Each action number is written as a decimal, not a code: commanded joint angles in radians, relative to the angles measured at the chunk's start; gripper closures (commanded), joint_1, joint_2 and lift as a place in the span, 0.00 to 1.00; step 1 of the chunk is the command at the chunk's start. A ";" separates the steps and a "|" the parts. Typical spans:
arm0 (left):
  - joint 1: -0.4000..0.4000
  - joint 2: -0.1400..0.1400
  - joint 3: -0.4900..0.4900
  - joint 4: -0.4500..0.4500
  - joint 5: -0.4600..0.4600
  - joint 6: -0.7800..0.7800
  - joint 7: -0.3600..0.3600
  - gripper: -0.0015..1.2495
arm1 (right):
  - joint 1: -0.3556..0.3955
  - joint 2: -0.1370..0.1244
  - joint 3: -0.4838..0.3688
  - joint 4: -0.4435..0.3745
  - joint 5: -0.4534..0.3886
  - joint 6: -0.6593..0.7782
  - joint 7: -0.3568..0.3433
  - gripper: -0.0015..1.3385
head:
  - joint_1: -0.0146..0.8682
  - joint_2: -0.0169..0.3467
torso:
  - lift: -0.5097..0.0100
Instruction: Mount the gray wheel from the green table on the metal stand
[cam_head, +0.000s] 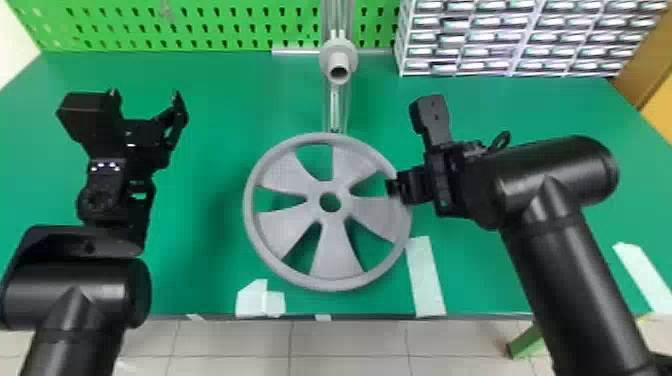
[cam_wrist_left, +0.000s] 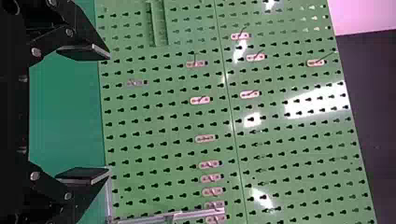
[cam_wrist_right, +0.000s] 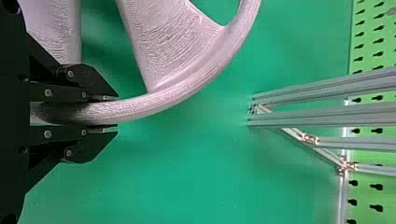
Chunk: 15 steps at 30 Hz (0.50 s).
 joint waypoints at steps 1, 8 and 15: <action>0.001 0.000 0.003 -0.002 0.001 0.002 0.001 0.30 | 0.048 -0.011 -0.005 -0.041 -0.020 -0.072 0.000 0.86 | 1.00 0.19 | 0.79; 0.007 0.000 0.007 -0.007 0.007 0.003 0.011 0.30 | 0.117 -0.025 -0.013 -0.096 -0.021 -0.170 0.000 0.86 | 1.00 0.19 | 0.79; 0.015 0.000 0.022 -0.012 0.017 0.006 0.018 0.30 | 0.169 -0.033 -0.034 -0.128 -0.017 -0.293 0.000 0.86 | 1.00 0.19 | 0.79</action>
